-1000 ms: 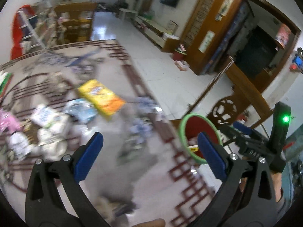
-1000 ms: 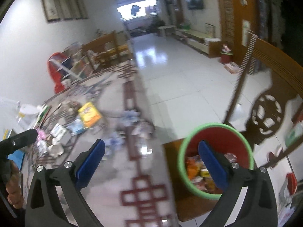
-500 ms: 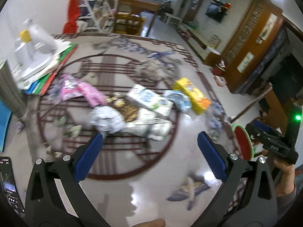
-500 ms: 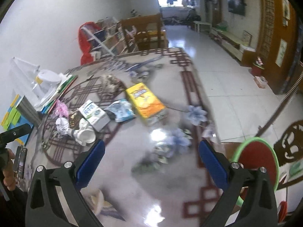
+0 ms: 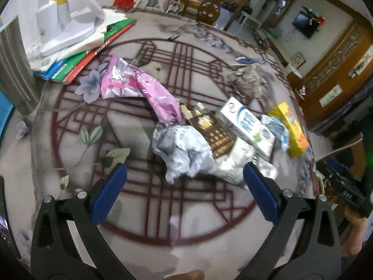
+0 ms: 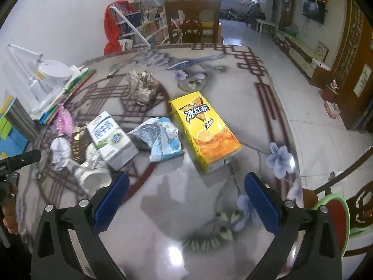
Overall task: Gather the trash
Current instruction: 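Move both open tools back over the cluttered table, then grasp the yellow iced-tea carton with the right tool while the left tool grasps crumpled silver paper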
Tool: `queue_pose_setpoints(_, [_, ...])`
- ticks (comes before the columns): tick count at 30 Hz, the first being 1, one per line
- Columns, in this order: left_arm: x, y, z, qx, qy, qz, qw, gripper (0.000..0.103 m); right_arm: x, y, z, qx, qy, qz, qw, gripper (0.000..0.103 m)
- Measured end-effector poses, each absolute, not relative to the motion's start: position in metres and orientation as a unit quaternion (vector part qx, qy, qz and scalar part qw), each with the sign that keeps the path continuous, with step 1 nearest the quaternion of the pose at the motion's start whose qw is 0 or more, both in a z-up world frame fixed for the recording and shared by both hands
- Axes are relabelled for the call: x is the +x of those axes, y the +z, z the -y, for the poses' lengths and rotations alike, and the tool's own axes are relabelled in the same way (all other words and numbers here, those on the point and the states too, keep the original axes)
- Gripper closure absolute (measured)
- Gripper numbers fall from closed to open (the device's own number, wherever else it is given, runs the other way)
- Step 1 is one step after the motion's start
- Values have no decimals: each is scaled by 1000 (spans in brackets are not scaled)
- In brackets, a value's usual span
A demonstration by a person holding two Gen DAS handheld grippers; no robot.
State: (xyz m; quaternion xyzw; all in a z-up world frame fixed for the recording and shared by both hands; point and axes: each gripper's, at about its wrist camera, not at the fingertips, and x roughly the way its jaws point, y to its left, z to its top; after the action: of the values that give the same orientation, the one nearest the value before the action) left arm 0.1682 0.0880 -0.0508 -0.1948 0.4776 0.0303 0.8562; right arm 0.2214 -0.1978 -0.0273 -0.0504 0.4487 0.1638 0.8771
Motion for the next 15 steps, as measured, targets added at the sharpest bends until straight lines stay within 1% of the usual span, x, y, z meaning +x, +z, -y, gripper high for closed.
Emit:
queue_pose_setpoints(7, [194, -80, -90, -186, 45, -500, 845, 6, 259, -51, 191, -74, 156, -453, 874, 8])
queue_pose_setpoints(11, [198, -89, -89, -184, 47, -501, 844, 6, 276, -61, 192, -91, 143, -440, 882, 8])
queue_pose_setpoints(15, [200, -94, -86, -182, 40, -499, 846, 6, 294, -72, 205, -78, 133, -454, 878, 8])
